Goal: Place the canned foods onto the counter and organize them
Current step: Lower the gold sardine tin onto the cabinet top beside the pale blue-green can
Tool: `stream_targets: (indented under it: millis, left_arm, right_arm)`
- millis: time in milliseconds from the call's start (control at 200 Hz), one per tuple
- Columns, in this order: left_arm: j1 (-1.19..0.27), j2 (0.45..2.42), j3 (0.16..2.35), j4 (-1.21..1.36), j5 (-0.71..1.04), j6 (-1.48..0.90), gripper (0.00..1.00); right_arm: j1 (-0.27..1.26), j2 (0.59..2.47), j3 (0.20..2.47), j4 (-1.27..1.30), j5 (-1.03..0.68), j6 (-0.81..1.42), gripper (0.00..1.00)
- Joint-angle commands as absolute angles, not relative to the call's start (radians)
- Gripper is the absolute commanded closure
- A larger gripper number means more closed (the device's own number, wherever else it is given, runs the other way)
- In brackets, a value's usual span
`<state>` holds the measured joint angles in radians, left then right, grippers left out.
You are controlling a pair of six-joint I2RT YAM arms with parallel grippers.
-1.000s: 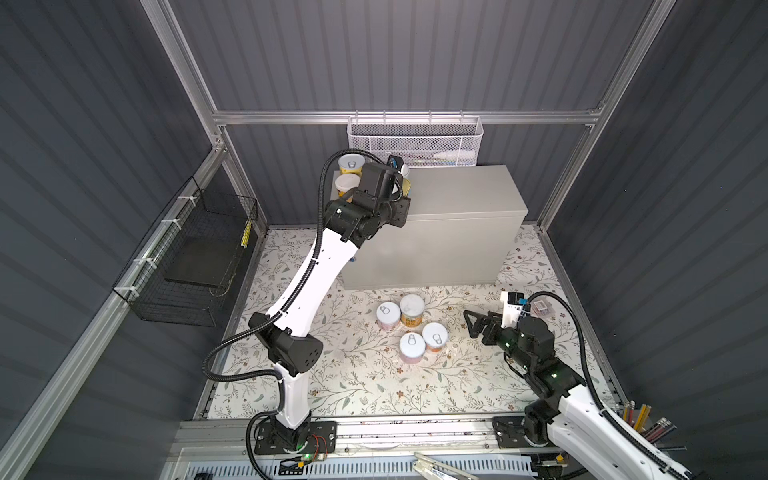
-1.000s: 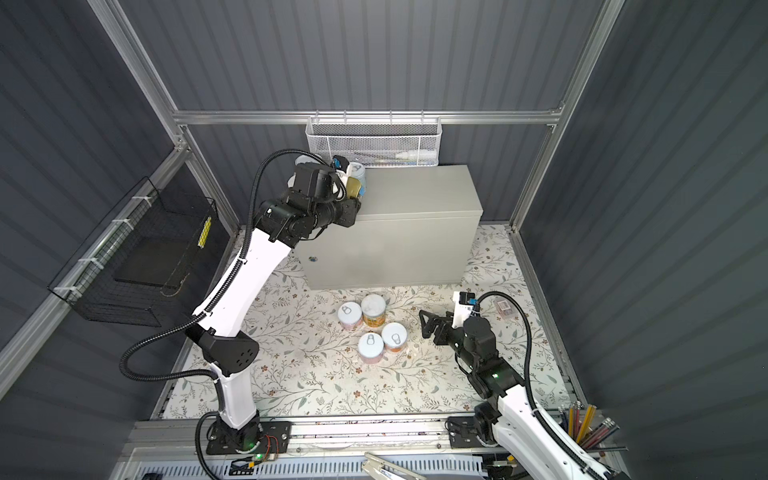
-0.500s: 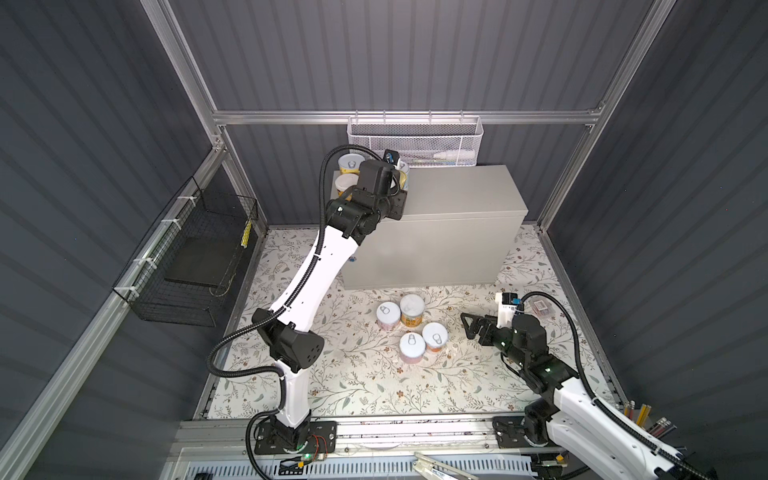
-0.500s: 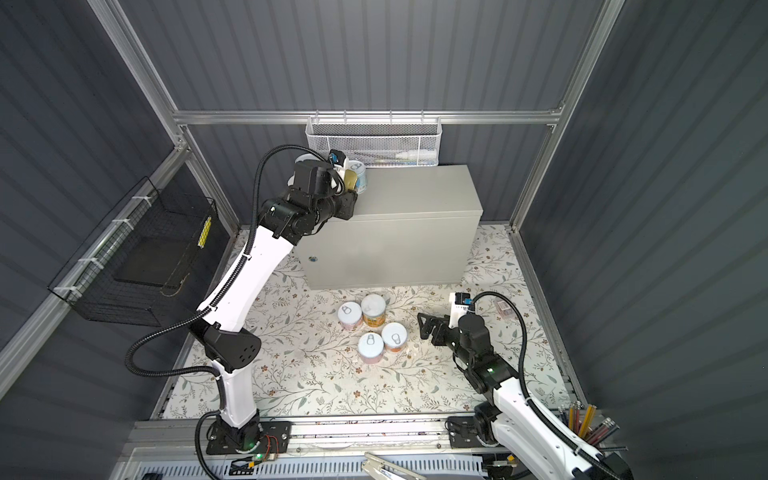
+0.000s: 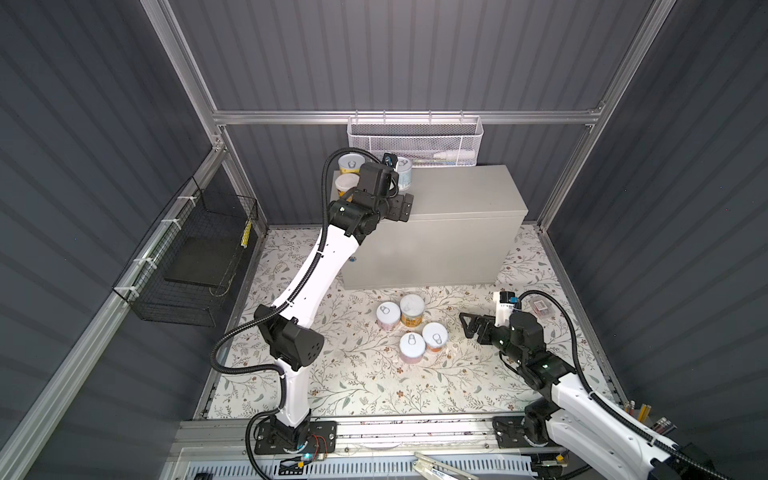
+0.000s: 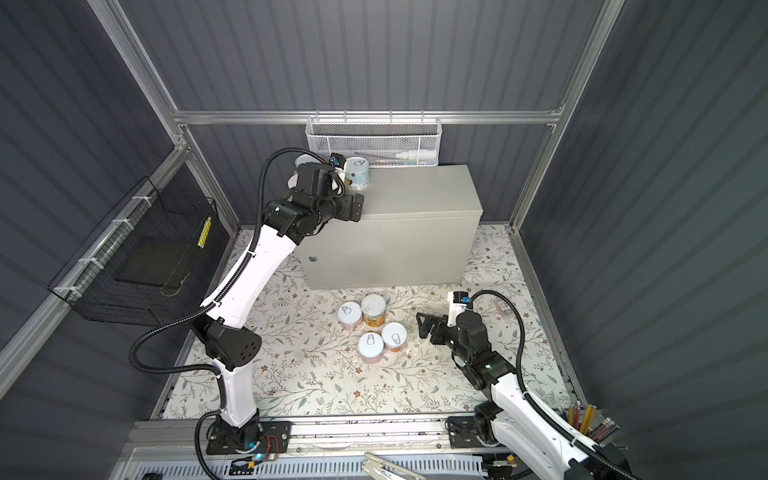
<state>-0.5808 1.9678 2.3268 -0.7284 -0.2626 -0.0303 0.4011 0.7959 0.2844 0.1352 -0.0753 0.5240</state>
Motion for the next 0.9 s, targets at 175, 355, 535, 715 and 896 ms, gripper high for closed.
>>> stream_targets:
  millis: [175, 355, 535, 715, 896]
  left_arm:
    - [-0.578, 1.959, 2.318, -0.697, -0.241, -0.037, 0.00]
    - [-0.578, 1.936, 2.313, -0.695, -0.229, -0.062, 0.00]
    - [-0.578, 1.905, 2.304, -0.681, -0.226, -0.080, 0.00]
    - [-0.578, 1.891, 2.322, -0.696, -0.222, -0.095, 0.00]
    - [-0.581, 1.862, 2.296, -0.704, -0.217, -0.114, 0.00]
  right_arm:
    - [0.404, 0.825, 0.316, 0.172, -0.095, 0.534, 0.01]
    - [0.404, 0.820, 0.316, 0.169, -0.097, 0.531, 0.01]
    - [0.405, 0.820, 0.314, 0.169, -0.095, 0.531, 0.01]
    - [0.404, 0.821, 0.314, 0.169, -0.098, 0.533, 0.01]
    - [0.404, 0.817, 0.315, 0.167, -0.092, 0.534, 0.01]
